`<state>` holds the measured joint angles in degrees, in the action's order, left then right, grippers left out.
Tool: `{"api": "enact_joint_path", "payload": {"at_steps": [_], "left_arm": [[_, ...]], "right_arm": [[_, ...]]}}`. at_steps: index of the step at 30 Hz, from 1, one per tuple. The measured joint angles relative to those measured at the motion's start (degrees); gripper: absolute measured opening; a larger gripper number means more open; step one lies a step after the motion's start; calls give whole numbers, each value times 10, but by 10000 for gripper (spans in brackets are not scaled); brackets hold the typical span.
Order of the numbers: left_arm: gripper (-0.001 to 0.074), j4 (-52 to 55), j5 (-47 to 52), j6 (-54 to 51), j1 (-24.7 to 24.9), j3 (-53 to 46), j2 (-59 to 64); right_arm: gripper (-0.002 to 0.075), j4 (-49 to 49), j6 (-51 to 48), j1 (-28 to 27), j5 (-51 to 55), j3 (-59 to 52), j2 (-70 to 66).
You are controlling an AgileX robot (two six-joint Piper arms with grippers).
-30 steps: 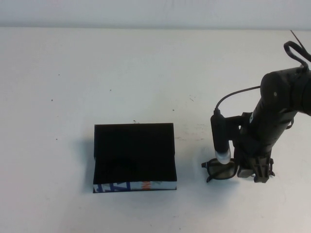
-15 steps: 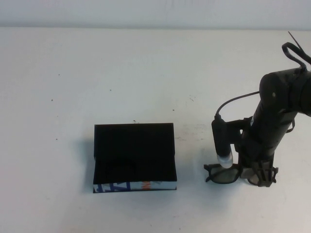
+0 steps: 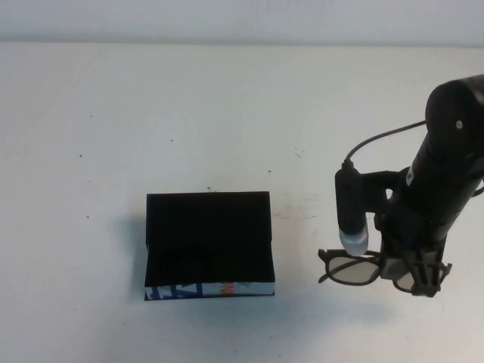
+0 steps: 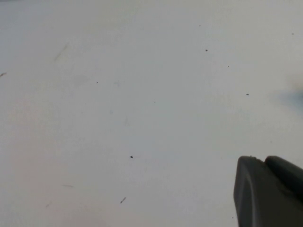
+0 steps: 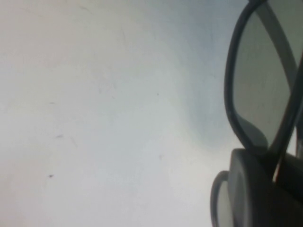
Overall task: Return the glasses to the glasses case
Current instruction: Pick up the glasses from the table, then place the glasses in the glasses case
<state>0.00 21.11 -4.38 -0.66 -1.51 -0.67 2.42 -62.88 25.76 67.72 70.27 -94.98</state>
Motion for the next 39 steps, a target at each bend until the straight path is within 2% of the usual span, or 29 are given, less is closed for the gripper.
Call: {"api": "enact_joint_path", "payload": {"at_steps": [7,11,16,23,39], "left_arm": [[-1,0,0,0,0,0,0],[-1,0,0,0,0,0,0],[-1,0,0,0,0,0,0],[-1,0,0,0,0,0,0],[-1,0,0,0,0,0,0]], "right_arm": [[21,8,4,92,21,88,-5],[21,16,4,143,21,169,-73],[21,28,-3,176,21,262,-163],[20,36,-9,189,21,345,-239],[15,58,-16,189,23,379,-286]]}}
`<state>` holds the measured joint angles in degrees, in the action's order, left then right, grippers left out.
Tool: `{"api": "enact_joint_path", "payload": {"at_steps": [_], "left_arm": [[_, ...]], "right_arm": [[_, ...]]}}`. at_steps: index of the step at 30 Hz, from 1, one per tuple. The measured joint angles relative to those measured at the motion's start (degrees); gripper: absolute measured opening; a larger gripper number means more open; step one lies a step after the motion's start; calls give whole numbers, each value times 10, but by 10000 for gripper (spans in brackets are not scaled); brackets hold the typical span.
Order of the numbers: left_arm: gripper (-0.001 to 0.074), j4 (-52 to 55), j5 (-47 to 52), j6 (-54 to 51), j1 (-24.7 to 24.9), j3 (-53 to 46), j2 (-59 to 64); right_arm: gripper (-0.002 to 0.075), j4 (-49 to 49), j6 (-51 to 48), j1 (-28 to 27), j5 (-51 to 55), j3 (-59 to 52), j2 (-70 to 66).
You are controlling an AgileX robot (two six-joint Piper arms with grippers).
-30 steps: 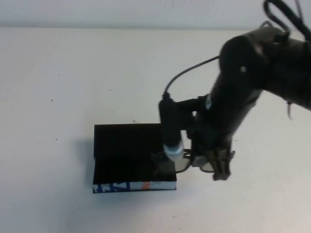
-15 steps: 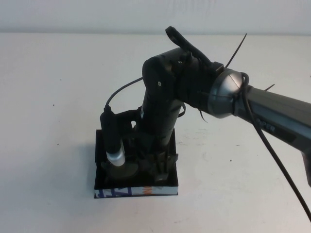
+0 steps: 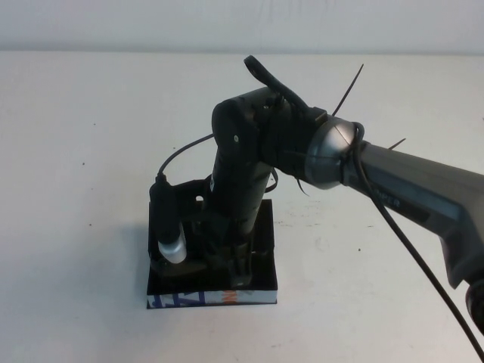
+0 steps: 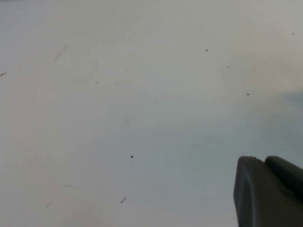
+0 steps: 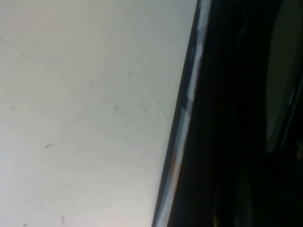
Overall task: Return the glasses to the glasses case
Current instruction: Place the glasses in the glasses case
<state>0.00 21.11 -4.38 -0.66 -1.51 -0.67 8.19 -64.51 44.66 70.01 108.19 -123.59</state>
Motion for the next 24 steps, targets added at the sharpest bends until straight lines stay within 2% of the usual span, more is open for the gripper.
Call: {"api": "enact_joint_path", "payload": {"at_steps": [24], "left_arm": [[-1,0,0,0,0,0,0]], "right_arm": [[15,0,7,0,0,5,-21]]}}
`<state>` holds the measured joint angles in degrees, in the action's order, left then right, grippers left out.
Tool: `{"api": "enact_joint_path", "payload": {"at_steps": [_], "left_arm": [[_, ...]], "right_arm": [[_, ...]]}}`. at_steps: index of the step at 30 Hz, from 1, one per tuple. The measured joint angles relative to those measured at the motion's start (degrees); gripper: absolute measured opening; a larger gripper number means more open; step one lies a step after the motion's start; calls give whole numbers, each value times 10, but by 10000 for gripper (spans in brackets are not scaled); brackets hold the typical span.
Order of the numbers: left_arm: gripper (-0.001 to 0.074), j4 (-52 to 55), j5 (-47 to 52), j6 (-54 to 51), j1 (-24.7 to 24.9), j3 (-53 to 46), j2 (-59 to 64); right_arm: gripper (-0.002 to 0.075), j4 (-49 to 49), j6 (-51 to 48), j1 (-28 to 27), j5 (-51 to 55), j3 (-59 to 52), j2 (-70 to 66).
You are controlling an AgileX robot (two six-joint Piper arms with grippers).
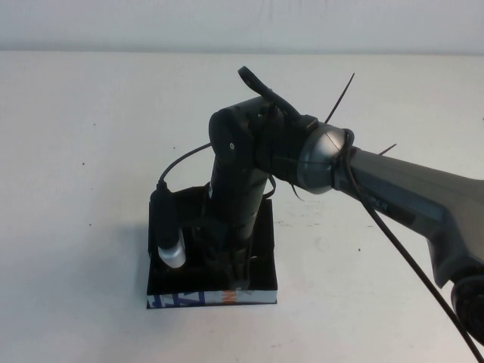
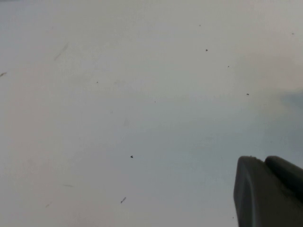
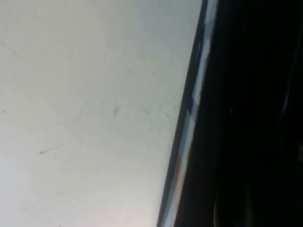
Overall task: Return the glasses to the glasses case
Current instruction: Place the glasses in the glasses case
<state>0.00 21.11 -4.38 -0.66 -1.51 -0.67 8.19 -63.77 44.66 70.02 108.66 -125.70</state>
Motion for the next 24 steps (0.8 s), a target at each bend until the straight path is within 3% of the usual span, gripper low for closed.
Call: {"api": "enact_joint_path", "payload": {"at_steps": [4,9,12,24], "left_arm": [[-1,0,0,0,0,0,0],[-1,0,0,0,0,0,0],[-1,0,0,0,0,0,0],[-1,0,0,0,0,0,0]], "right_arm": [[55,0,3,0,0,0,0],[211,0,22,0,0,0,0],[265,-2,26,0,0,0,0],[286,-20,41,0,0,0,38]]}}
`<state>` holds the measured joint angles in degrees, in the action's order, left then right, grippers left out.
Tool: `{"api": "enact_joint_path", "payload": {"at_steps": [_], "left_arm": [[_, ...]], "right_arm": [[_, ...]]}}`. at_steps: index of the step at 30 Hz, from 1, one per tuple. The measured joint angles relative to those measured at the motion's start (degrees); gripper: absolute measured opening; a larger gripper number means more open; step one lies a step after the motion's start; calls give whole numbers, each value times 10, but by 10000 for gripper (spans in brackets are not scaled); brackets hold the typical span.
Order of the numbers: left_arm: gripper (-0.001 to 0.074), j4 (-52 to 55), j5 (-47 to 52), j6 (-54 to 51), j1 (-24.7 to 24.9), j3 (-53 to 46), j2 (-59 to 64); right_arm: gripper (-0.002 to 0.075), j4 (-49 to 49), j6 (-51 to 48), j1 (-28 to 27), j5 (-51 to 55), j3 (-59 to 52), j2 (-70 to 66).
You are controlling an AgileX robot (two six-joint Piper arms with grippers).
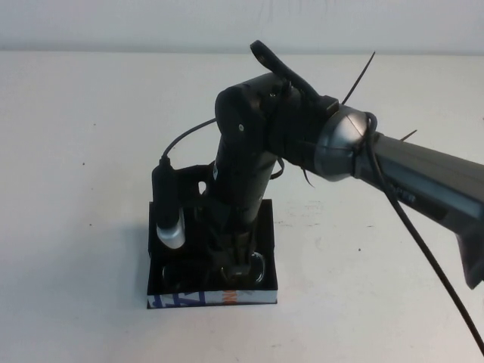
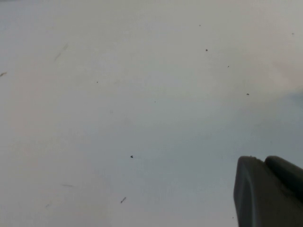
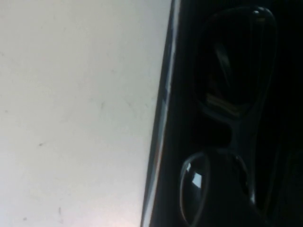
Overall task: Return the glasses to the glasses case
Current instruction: Place the glasses in the glasses case
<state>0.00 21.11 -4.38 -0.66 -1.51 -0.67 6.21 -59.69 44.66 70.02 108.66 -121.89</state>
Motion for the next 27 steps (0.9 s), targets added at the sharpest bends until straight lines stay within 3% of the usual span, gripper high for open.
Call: {"api": "enact_joint_path", "payload": {"at_steps": [6,15,27], "left_arm": [[-1,0,0,0,0,0,0],[-1,0,0,0,0,0,0],[-1,0,0,0,0,0,0]], "right_arm": [[264,-11,86,0,1,0,36],[13,-12,204,0,4,0,92],[-11,15,211,0,7,0,110]]}}
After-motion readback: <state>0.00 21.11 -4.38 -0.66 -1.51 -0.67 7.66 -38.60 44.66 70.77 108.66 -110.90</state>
